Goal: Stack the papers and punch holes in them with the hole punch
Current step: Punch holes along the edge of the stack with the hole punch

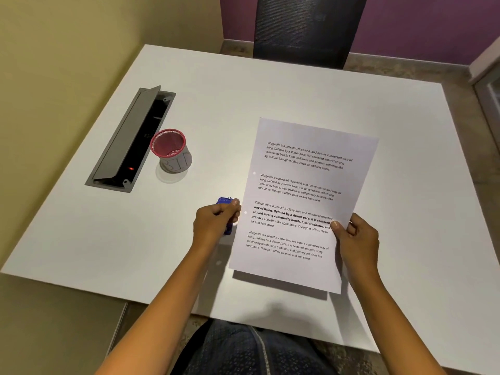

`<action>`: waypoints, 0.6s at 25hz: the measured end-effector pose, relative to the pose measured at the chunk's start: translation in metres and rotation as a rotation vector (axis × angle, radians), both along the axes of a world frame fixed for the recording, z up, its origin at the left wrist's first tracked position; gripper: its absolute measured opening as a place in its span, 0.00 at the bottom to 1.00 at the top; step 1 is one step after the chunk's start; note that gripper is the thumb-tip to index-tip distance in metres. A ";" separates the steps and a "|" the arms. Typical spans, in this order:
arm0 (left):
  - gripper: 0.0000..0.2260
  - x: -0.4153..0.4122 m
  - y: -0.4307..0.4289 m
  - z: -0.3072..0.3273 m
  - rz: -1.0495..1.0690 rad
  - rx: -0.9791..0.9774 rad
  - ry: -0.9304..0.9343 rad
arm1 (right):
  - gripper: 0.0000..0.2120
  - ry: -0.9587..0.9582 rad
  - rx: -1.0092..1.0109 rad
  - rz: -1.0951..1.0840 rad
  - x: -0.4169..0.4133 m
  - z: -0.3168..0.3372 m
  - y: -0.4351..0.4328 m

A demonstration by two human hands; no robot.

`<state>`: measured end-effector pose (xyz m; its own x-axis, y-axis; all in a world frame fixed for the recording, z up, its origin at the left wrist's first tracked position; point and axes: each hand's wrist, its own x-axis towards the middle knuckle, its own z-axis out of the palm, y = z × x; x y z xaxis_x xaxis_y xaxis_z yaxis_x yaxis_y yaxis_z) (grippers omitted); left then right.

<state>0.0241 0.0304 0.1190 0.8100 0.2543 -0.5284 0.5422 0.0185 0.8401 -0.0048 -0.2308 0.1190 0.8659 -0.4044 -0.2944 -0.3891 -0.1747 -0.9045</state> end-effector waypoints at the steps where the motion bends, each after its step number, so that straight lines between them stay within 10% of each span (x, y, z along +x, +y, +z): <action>1: 0.11 0.001 0.003 0.002 0.031 -0.005 -0.011 | 0.17 -0.007 0.002 -0.002 -0.001 0.001 0.000; 15: 0.07 0.039 -0.012 0.035 -0.086 0.041 -0.170 | 0.16 -0.076 0.011 0.034 -0.003 0.015 0.005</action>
<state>0.0633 0.0183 0.1537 0.9065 0.1991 -0.3723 0.3901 -0.0579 0.9190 -0.0075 -0.2260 0.1343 0.8991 -0.3713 -0.2317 -0.3135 -0.1768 -0.9330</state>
